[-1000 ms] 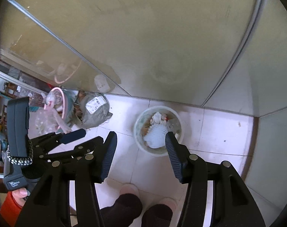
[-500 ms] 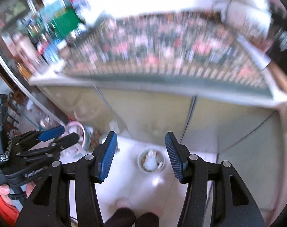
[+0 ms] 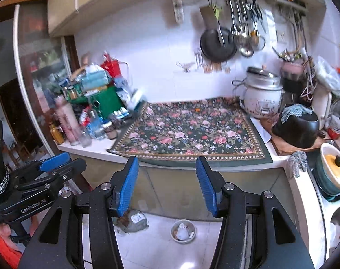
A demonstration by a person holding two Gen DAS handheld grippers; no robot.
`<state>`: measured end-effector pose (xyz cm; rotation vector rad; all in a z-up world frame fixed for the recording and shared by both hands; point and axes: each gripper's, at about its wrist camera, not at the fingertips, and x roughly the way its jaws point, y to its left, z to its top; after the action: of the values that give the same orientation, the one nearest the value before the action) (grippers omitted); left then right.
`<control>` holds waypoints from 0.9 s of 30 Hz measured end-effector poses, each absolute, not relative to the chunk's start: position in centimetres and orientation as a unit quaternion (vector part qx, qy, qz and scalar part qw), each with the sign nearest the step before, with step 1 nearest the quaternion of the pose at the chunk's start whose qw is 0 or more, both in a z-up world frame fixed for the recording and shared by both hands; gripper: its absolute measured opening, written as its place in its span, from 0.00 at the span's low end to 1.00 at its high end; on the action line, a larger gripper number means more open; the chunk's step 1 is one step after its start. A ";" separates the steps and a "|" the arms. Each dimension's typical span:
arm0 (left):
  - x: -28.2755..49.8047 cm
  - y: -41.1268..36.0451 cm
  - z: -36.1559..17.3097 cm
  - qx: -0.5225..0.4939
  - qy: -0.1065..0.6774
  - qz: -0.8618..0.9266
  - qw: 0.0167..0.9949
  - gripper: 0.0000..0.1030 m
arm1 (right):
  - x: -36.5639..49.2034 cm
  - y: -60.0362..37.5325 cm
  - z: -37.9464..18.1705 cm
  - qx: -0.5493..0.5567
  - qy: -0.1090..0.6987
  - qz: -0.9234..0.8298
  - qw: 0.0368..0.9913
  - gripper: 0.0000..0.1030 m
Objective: Collect trash
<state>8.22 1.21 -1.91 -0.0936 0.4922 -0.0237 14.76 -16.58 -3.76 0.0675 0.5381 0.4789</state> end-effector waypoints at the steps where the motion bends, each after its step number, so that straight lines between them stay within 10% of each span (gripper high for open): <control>1: 7.0 1.4 -1.5 -0.048 0.237 -0.008 0.970 0.75 | 14.0 -16.4 -3.5 0.032 0.259 0.233 0.937 0.51; 4: 4.2 2.1 -0.8 -0.058 0.219 0.000 0.974 0.95 | 11.4 -16.3 -2.8 0.028 0.242 0.222 0.944 0.63; 12: -0.2 3.2 0.4 -0.050 0.196 0.013 0.979 0.97 | 6.8 -16.4 -1.1 0.024 0.200 0.195 0.960 0.98; 27: -1.1 3.7 0.8 -0.053 0.188 0.011 0.981 0.97 | 5.0 -15.4 -0.3 0.014 0.192 0.185 0.964 1.00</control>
<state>-1.06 3.70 0.82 -0.1065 0.3787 0.0213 5.02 -15.43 -0.32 0.0292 0.3892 0.3741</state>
